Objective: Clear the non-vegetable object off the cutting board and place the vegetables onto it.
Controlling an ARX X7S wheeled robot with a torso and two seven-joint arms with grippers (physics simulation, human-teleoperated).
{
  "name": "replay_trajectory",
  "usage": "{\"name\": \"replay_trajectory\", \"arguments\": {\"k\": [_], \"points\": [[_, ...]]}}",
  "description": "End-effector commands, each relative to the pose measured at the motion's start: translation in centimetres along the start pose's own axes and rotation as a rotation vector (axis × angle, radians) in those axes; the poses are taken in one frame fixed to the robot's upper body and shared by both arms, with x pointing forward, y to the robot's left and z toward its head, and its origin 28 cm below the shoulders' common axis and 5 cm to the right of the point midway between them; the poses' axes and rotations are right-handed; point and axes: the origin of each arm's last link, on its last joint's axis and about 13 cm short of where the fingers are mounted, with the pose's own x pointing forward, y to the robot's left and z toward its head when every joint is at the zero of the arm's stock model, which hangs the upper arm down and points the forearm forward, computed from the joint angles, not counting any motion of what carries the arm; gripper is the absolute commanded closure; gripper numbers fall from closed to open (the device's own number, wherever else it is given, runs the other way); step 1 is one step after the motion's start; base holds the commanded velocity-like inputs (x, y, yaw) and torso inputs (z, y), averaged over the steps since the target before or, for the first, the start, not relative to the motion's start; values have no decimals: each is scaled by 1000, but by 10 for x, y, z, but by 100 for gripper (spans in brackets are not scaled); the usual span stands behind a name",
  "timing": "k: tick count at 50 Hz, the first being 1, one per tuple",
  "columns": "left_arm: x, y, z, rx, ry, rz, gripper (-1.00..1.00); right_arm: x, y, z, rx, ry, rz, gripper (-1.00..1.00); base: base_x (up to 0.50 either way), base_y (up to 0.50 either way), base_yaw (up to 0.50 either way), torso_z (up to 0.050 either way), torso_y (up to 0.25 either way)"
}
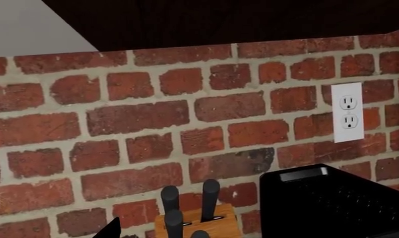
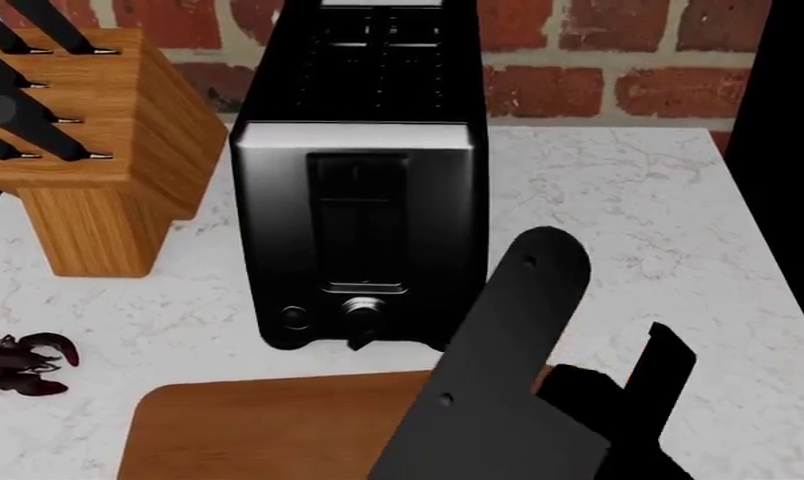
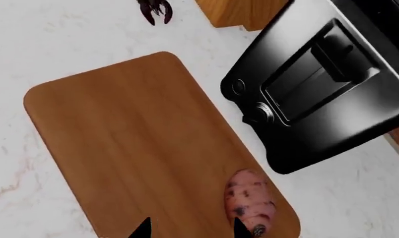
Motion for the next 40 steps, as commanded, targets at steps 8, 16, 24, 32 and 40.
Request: {"name": "replay_trajectory", "arguments": {"k": [8,16,24,32,40], "points": [[1,-4,-1,-2,-26,-35,-100,23,-29,9,67,-143,-105,100,1,-14,-5,0,0],[0,-3,0,0,-25,-32,-100,35,-31,16,75,-197,-74,100,0,0,1,0,0],[2,-3,1,-1,-28,-31,-100,44,-32,22,87,-233,-46,100,0,2,1,0,0],[2,-2,2,-2,-31,-30,-100,58,-32,27,96,-262,-10,100,0,3,1,0,1],[1,-1,0,-4,-28,-27,-100,75,-31,30,107,-277,31,100,0,3,1,0,1]]}}
